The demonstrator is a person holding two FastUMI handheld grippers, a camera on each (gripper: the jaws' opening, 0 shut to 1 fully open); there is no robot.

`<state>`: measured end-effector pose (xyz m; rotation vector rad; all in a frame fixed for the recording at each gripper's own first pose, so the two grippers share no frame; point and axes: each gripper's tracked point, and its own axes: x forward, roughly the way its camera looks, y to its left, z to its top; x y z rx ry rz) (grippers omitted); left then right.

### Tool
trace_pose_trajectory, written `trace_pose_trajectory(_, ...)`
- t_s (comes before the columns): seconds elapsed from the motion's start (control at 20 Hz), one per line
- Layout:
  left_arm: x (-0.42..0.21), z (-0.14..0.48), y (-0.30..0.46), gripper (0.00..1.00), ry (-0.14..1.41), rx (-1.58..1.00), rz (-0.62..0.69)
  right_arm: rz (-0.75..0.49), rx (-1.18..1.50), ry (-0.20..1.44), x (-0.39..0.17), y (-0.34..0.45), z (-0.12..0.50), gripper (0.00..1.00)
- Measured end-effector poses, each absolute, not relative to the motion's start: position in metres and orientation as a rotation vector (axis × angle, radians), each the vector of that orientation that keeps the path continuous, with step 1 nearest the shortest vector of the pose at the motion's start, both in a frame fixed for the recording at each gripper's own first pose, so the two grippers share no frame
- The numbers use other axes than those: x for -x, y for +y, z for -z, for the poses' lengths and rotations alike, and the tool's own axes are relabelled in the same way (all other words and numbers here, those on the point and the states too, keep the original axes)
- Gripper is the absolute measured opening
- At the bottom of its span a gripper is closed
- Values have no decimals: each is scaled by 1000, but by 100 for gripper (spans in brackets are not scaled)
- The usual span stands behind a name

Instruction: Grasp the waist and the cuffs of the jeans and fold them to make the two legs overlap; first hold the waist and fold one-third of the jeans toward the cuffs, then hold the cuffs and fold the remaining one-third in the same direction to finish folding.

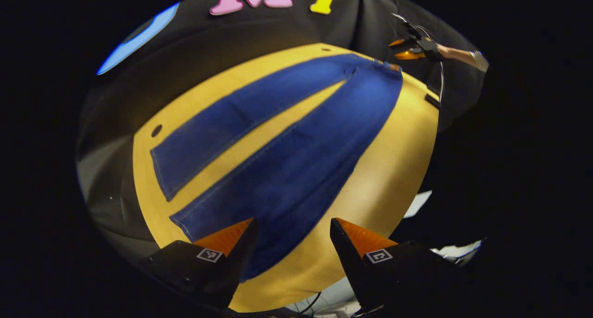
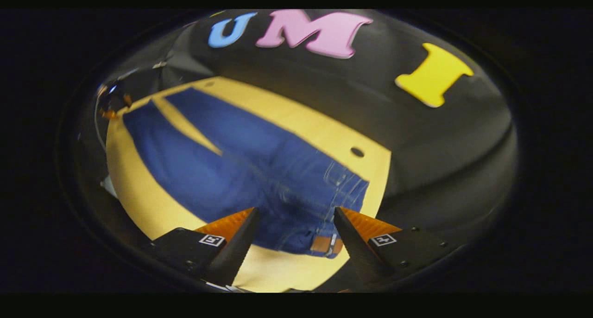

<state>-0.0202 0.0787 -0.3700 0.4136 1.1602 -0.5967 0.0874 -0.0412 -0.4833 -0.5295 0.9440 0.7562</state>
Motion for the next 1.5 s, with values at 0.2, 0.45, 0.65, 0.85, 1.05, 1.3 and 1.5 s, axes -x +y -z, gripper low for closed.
trace_pose_trajectory(0.2,35,395,101,96,1297,-520,661,-944,659,1168,-49,-68,539,98)
trace_pose_trajectory(0.45,40,408,125,95,1400,-548,676,-1096,760,1264,-28,-61,565,96)
trace_pose_trajectory(0.65,41,428,144,95,1465,-605,645,-1110,792,1365,-22,-59,576,91)
trace_pose_trajectory(0.85,35,428,145,91,1502,-600,586,-985,703,1504,-28,-57,578,82)
trace_pose_trajectory(1.05,23,425,138,6,1511,-487,461,-768,525,1467,-61,-48,579,1)
trace_pose_trajectory(1.3,-1,408,124,6,1440,-310,341,-663,350,1411,-57,-46,573,0)
trace_pose_trajectory(1.5,-27,387,124,6,1314,-242,244,-612,300,1235,-82,-34,539,0)
